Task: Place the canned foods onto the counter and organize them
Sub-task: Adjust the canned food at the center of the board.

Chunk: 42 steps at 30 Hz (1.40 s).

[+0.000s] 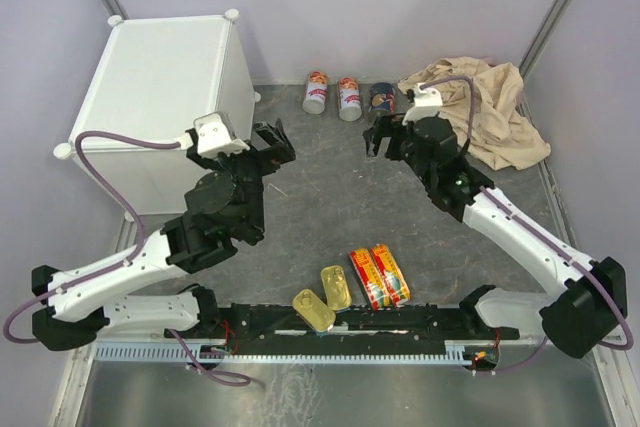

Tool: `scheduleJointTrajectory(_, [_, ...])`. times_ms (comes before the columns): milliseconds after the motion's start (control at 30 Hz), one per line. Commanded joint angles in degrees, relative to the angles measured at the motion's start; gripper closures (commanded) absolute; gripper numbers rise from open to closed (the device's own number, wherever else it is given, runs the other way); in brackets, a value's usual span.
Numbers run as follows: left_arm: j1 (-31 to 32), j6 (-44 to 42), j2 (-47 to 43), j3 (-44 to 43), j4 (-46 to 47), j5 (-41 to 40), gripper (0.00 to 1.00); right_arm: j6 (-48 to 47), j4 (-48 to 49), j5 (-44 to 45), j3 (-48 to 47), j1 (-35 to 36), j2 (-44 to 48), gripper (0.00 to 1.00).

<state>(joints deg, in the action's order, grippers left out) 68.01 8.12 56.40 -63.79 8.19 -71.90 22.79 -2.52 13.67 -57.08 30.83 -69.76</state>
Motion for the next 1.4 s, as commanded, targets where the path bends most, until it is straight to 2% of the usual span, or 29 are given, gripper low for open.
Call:
scheduleJointTrajectory(0, [0.06,-6.42,-2.39,-1.95,-0.03,-12.17,0.01,-4.03,0.70,3.26,-4.34,7.45,-0.25,0.04])
scheduleJointTrajectory(167, [0.00,-5.81,-7.79,-0.68,0.07,-19.21,0.01,-4.86,0.92,5.63,-6.45,13.82,-2.58,0.04])
scheduleJointTrajectory(333, [-0.02,4.96,-13.21,0.80,-9.46,-24.26,0.01,-2.46,2.65,4.73,-10.34,20.05,-6.81,0.06])
scheduleJointTrajectory(467, [-0.08,15.41,-15.07,-0.44,-20.13,-26.94,0.01,1.66,2.92,2.40,-17.58,24.15,-12.40,0.08])
scheduleJointTrajectory(567, [-0.07,19.32,-16.81,-0.15,-23.89,-28.69,0.01,4.25,2.73,0.00,-22.83,26.19,-16.37,0.10])
scheduleJointTrajectory(733, [-0.86,20.75,-17.36,0.57,-26.93,-28.77,0.01,6.01,-0.27,5.55,-27.81,25.00,-20.65,0.11])
scheduleJointTrajectory(833, [-2.42,20.26,-16.79,0.34,-28.80,-28.69,0.01,6.81,-4.57,1.31,-32.08,21.87,-23.67,0.11])
scheduleJointTrajectory(933, [-3.47,18.83,-15.39,0.39,-28.75,-28.44,0.01,7.88,-4.71,-2.44,-34.10,20.71,-25.24,0.11])
scheduleJointTrajectory(1067, [-7.79,15.54,-10.11,-0.99,-29.47,-22.76,0.01,7.22,-9.45,-1.46,-40.85,19.30,-29.18,0.11])
scheduleJointTrajectory(1200, [-15.62,12.00,-6.10,0.22,-26.14,-4.49,0.01,7.90,-11.67,-5.49,-45.07,13.74,-32.31,0.11])
scheduleJointTrajectory(1267, [-16.74,9.36,-4.01,0.97,-22.99,2.87,0.01,7.00,-13.27,-6.57,-46.73,11.55,-33.79,0.11])
scheduleJointTrajectory(1367, [-17.42,6.89,-1.19,0.28,-19.66,8.87,0.01,6.87,-15.06,-7.83,-49.61,8.27,-36.75,0.10])
